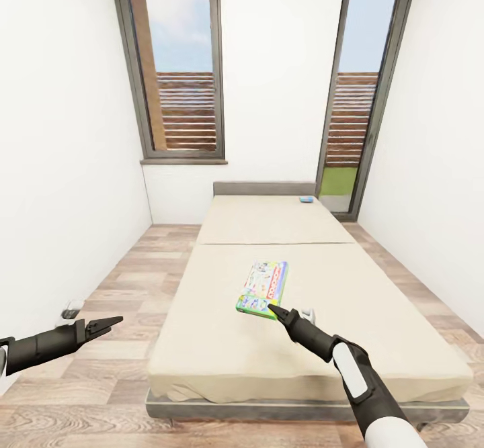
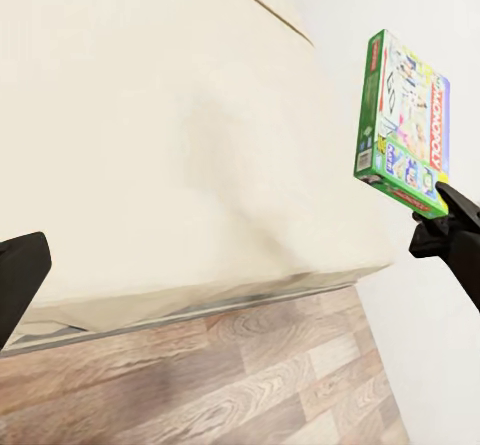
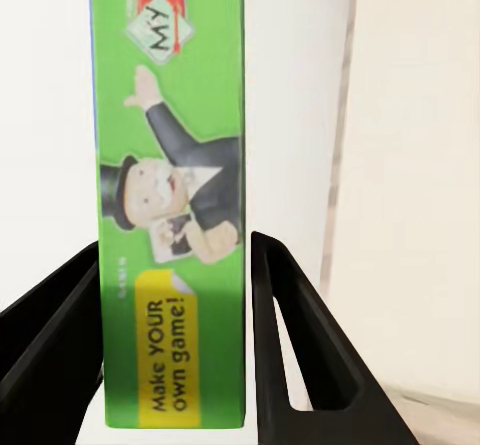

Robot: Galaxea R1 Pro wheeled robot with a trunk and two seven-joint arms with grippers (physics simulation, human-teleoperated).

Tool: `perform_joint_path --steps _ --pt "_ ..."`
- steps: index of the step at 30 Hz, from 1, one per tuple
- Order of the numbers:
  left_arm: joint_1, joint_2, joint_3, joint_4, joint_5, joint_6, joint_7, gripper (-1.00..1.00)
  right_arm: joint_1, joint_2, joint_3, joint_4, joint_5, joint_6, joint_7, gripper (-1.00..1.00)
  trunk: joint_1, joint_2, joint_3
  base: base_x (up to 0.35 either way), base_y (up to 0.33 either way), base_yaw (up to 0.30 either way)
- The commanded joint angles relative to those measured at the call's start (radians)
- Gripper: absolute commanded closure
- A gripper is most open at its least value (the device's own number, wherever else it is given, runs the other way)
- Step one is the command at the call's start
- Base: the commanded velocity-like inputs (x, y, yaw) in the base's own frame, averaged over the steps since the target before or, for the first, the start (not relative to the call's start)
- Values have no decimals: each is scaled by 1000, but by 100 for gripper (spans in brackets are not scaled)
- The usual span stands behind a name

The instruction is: Put all the toys in the child's room - the three board games (two on the bed and one on the table), the two jigsaw puzzles on the table, and the tennis ball on the table - inside the toy box on the table in the child's room.

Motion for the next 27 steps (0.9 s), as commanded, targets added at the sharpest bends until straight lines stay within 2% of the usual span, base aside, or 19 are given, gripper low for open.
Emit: perform_joint_path --steps 1,20,23,27 --pt "-1 0 0 0 3 8 -1 -100 -1 2 -3 0 0 6 1 100 -4 7 2 0 0 0" --pt "-1 -1 -1 1 2 8 0 -100 0 5 2 0 3 0 -3 100 -77 140 62 0 0 0" --pt "-1 -1 -1 1 2 8 1 -100 0 4 1 0 4 -1 -21 100 -88 161 71 0 0 0" --pt "-1 -1 -1 1 1 8 3 -100 -2 2 0 -1 4 -1 -88 100 -104 189 84 0 0 0"
